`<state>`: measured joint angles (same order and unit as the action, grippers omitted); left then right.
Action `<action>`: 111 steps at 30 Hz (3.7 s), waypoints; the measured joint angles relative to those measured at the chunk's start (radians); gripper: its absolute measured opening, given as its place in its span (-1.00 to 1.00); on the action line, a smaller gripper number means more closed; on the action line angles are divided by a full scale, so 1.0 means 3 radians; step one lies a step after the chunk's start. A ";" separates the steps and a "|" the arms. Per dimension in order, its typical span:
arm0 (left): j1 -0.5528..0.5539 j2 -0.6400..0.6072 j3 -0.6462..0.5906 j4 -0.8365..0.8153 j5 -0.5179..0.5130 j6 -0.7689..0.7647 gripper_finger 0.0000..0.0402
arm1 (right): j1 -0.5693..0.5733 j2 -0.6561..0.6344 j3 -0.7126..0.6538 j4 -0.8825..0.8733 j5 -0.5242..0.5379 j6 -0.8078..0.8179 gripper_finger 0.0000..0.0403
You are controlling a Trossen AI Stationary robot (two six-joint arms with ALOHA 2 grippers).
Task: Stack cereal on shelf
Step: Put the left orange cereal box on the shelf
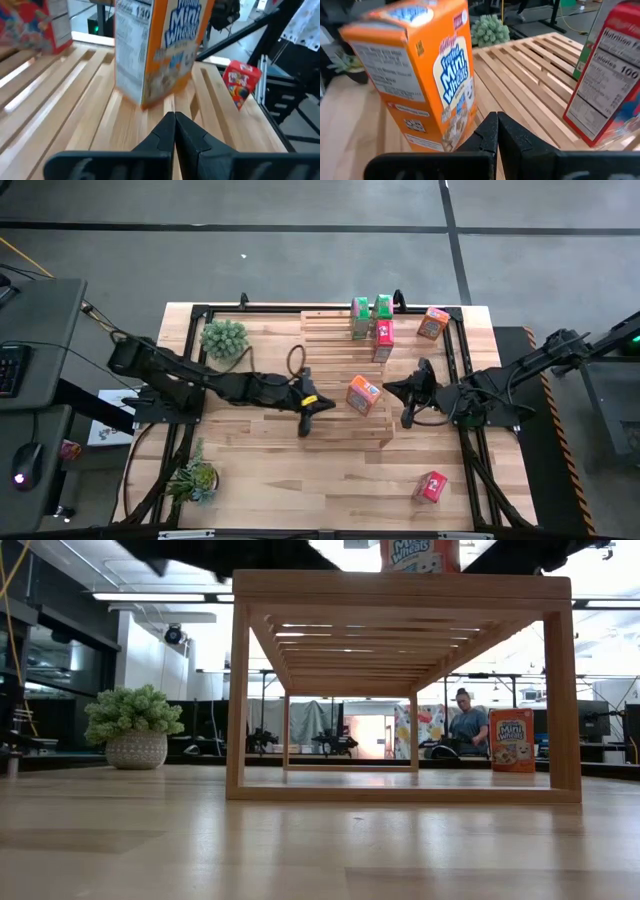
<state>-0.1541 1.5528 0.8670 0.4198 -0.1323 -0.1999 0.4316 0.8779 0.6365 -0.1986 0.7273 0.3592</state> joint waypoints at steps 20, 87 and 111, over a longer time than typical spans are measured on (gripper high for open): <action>0.0338 0.0340 0.0522 -0.0247 0.0353 0.0068 -1.00 | 0.0000 0.0065 0.0000 0.0044 -0.0290 0.0094 -1.00; 0.0395 0.0696 0.0780 -0.0022 0.0329 0.0184 -1.00 | 0.0000 0.0061 0.0000 -0.0022 -0.0472 0.0175 -1.00; 0.0374 0.0641 0.0781 -0.0230 0.0334 0.0236 -1.00 | 0.0004 0.0031 0.0090 -0.0430 -0.0356 0.0369 -1.00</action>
<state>-0.0420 1.7452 1.1012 0.3509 -0.0321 -0.1291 0.4329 0.8872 0.6635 -0.3275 0.6206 0.4700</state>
